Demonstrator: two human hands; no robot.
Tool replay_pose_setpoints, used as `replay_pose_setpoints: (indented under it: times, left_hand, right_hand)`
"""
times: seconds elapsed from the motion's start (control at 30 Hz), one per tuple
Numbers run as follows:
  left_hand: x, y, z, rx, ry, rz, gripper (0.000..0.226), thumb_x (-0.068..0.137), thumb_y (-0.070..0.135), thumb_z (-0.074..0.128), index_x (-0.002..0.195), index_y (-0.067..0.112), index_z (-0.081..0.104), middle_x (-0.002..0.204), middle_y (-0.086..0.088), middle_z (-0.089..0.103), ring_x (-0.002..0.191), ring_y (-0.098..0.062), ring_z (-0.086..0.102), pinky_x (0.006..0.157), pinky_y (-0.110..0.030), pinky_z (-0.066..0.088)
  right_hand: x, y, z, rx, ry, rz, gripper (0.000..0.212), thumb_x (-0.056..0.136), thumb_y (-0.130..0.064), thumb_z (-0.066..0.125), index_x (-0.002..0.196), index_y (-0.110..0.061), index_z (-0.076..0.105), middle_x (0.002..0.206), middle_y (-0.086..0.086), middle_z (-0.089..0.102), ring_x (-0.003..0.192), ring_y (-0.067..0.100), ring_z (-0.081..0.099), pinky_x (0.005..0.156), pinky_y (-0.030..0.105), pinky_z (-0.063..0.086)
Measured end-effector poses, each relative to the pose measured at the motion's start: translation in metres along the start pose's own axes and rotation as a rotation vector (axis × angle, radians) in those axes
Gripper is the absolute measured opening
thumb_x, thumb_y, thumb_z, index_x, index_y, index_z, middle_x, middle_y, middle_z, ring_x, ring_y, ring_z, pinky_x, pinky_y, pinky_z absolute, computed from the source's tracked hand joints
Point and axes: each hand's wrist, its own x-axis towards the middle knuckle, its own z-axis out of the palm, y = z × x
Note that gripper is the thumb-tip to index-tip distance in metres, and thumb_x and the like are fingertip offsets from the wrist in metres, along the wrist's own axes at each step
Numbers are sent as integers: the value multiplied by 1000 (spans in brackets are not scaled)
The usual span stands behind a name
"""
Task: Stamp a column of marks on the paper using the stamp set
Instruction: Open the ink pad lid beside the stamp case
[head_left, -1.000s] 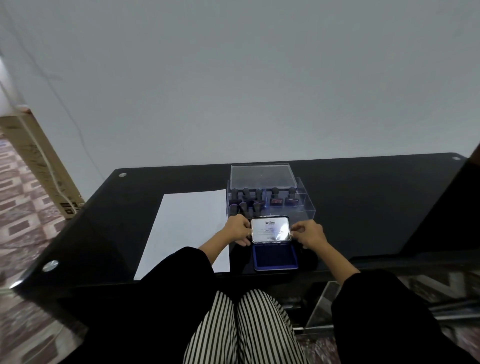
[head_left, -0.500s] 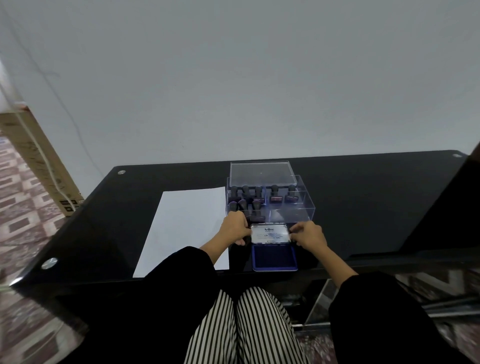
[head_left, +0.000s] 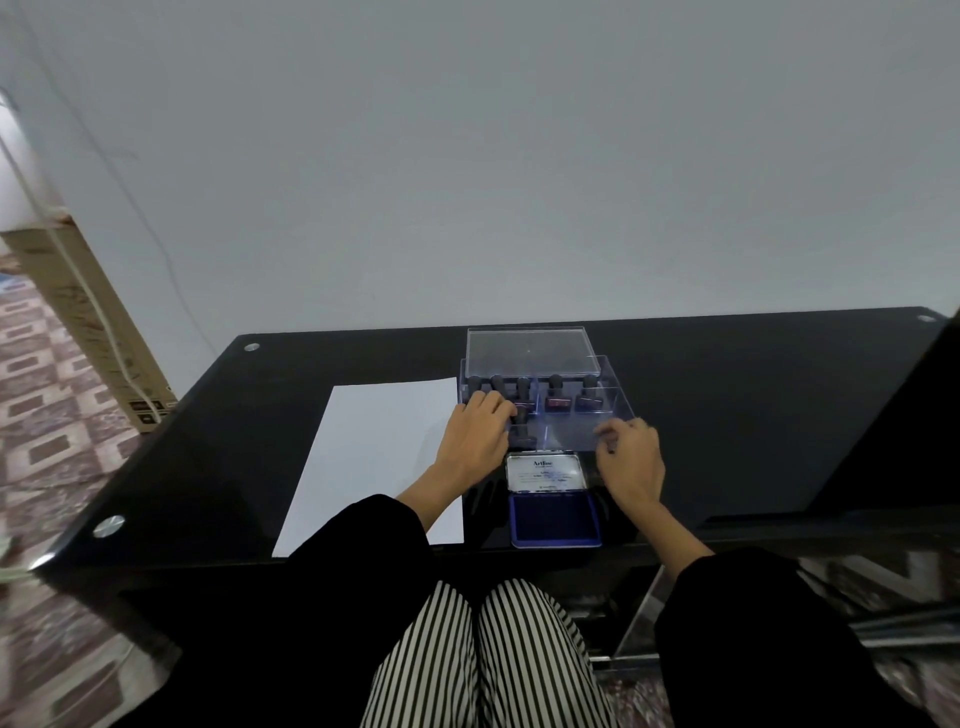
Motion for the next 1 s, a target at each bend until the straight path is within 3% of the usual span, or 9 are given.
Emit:
replay_pose_setpoints:
  times: [0.07,0.13,0.23,0.3,0.47,1.0]
  left_hand:
    - [0,0,1,-33,-35,-23,34,93,13,45,127,12,50,128,-5,51,116,-22,46,92,-30,37]
    - [-1,0,2,-81,-84,-66,38,92,11,46,130,11,48,129,-7,50,117,-23,46,94,-31,40]
    - [-2,-1,3,-127,-154,-129,36,94,11,44,129,10,50,128,-9,53,117,-26,48,94,-35,44]
    - [-2,-3,4,-116,-180,-134,35,95,11,42,128,10,52,129,-9,55,117,-27,50,96,-37,44]
    - [1,-5,4,-93,-164,-135,34,97,10,40,128,12,55,129,-9,57,115,-27,53,97,-37,45]
    - [7,-4,5,-40,-113,-129,31,94,7,45,115,16,65,114,-11,66,102,-31,61,89,-36,50]
  right_hand:
    - [4,-1,-3,-49,87,-122,30,87,-6,58,116,-13,60,119,12,50,112,25,44,73,29,48]
    - [11,-1,-3,-120,76,-213,45,86,-10,60,130,-13,51,134,16,42,122,30,38,88,35,48]
    - [18,1,0,-313,-66,-291,58,93,-27,53,146,-17,31,152,20,19,140,36,19,111,43,27]
    - [22,4,5,-388,-179,-303,60,98,-37,41,150,-21,16,157,17,4,144,35,5,117,42,14]
    - [21,12,15,-459,-337,-262,62,100,-43,28,150,-23,-1,156,19,-6,145,33,-7,118,43,-1]
    - [28,18,16,-432,-340,-309,61,100,-40,30,150,-24,1,157,16,-5,145,32,-9,117,43,-3]
